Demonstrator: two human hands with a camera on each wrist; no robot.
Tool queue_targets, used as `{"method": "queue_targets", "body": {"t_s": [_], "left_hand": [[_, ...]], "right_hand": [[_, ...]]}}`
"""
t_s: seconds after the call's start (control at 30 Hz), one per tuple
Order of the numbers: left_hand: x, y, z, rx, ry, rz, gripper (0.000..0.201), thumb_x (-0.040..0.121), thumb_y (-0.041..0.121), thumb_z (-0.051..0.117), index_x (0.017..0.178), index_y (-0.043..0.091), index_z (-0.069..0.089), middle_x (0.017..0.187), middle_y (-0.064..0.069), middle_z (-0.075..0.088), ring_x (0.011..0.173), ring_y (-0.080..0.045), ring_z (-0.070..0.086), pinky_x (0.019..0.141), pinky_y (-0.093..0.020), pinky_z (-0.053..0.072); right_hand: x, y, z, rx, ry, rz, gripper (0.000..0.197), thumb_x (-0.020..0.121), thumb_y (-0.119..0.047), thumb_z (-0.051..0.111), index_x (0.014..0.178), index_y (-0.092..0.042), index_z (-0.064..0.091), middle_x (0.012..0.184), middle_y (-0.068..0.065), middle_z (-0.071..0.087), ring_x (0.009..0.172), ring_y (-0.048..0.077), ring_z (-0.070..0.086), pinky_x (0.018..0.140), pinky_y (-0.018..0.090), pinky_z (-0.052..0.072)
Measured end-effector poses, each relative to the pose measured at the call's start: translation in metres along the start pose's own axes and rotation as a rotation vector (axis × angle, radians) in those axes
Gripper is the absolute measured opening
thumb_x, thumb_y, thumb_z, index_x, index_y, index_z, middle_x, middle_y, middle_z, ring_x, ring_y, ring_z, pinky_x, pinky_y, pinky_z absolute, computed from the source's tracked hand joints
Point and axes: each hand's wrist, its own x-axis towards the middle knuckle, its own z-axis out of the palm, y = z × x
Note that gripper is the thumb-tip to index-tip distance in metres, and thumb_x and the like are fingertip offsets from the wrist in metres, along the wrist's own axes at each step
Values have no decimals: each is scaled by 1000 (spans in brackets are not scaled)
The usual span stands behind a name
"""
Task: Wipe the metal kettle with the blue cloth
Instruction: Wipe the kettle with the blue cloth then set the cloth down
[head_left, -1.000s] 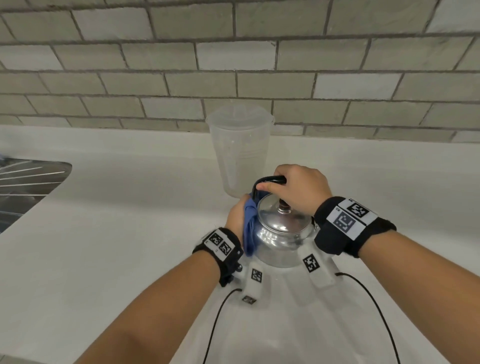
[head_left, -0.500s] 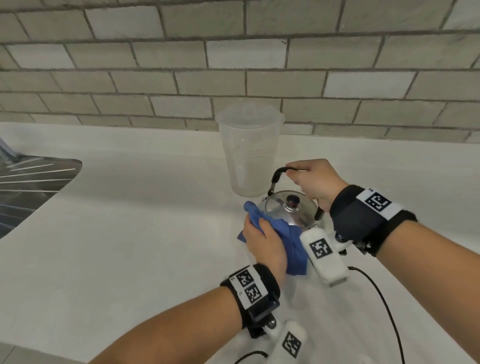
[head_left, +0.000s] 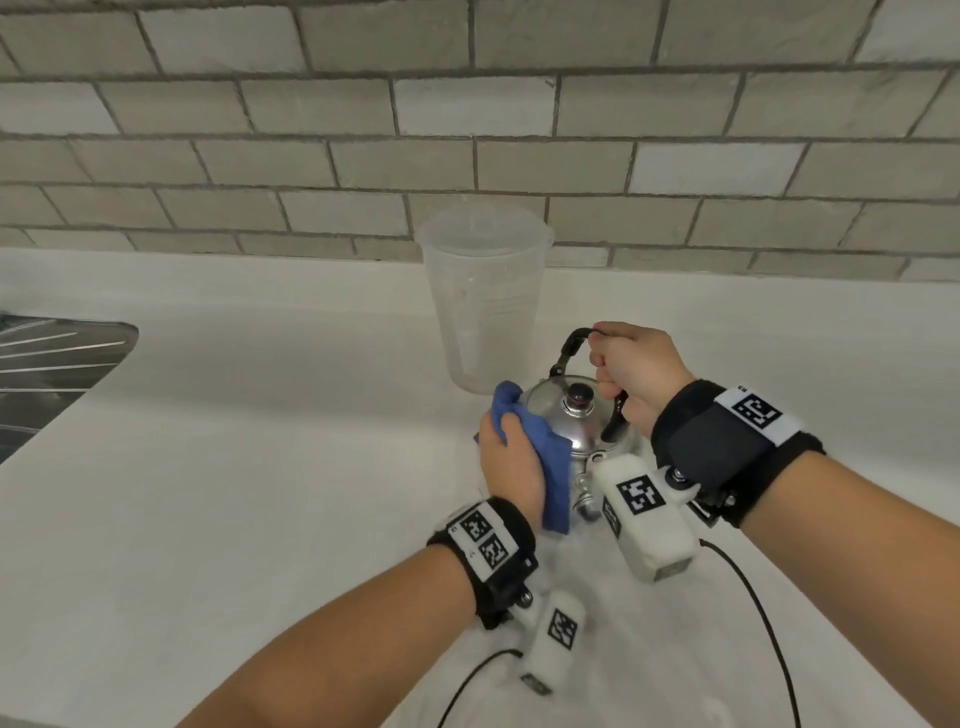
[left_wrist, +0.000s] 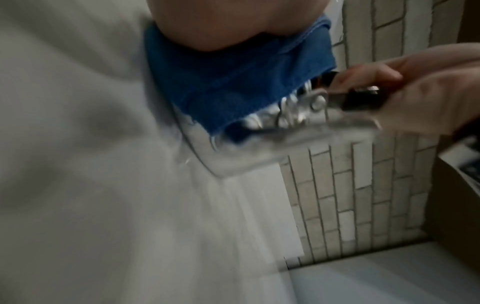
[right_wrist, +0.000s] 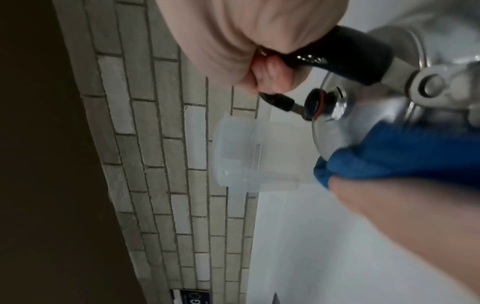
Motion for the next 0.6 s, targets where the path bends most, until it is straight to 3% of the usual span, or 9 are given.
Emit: {"method": "queue_targets", "body": {"t_s": [0.1, 0.17, 0.2, 0.23, 0.3, 0.37, 0.47, 0.53, 0.6], "left_hand": [[-15, -7, 4, 8, 2, 135, 25, 104, 26, 35, 94, 46, 45, 103, -1, 56, 97, -15, 57, 93, -32, 46], [-16, -7, 1, 8, -46, 157, 21, 104, 28, 34, 102, 45, 48, 103, 4, 57, 100, -12, 58, 96, -29, 46], [-13, -8, -1, 2, -73, 154, 19, 103, 32, 34, 106, 41, 50, 105, 3, 59, 104, -14, 59, 99, -31, 46], [-10, -6, -4, 12, -104, 146, 19, 103, 35, 34, 110, 38, 51, 108, 1, 60, 107, -17, 59, 100, -32, 46], [-1, 1, -8, 16, -181, 80, 18, 103, 35, 35, 112, 36, 51, 110, 1, 60, 110, -18, 59, 101, -32, 45], [13, 10, -10, 18, -233, 26, 25, 99, 38, 39, 115, 29, 55, 114, -6, 64, 112, -24, 61, 102, -36, 47], [30, 17, -9, 74, -275, -40, 41, 93, 39, 43, 118, 14, 64, 116, -17, 69, 113, -35, 64, 101, -42, 49], [28, 18, -7, 89, -240, -60, 34, 97, 35, 41, 110, 11, 63, 112, -13, 69, 107, -32, 64, 99, -42, 48], [18, 15, -8, 56, -189, -90, 34, 96, 43, 39, 106, 18, 60, 109, -10, 66, 102, -26, 62, 102, -45, 47]], "right_hand": [[-3, 4, 1, 186, 43, 44, 40, 96, 0, 43, 135, -4, 44, 64, 5, 40, 37, 8, 31, 32, 16, 27], [-6, 3, -5, 232, -5, 56, 41, 96, -1, 44, 137, -7, 42, 67, 6, 43, 48, 11, 37, 39, 19, 35], [-7, 2, -8, 148, -43, 30, 41, 96, -5, 46, 137, -9, 44, 73, 6, 47, 56, 13, 43, 48, 22, 41], [-6, 2, -14, -66, -71, -37, 41, 96, -13, 49, 136, -14, 47, 83, 6, 51, 68, 16, 50, 61, 25, 45], [0, 9, -30, -700, -30, -337, 38, 94, -37, 50, 130, -28, 56, 105, 5, 46, 99, 19, 49, 89, 29, 40], [6, 17, -44, -994, 8, -690, 37, 92, -50, 43, 114, -32, 66, 115, 3, 39, 114, 19, 38, 101, 32, 30], [18, 24, -53, -943, -241, -910, 42, 95, -45, 33, 84, -22, 66, 124, 1, 51, 128, 14, 36, 109, 38, 25], [23, 25, -49, -880, -326, -905, 34, 97, -41, 29, 73, -37, 53, 117, 3, 62, 128, 20, 44, 111, 43, 28], [26, 28, -43, -792, -301, -888, 33, 96, -39, 29, 67, -45, 42, 113, 5, 64, 119, 26, 51, 106, 42, 34]]}}
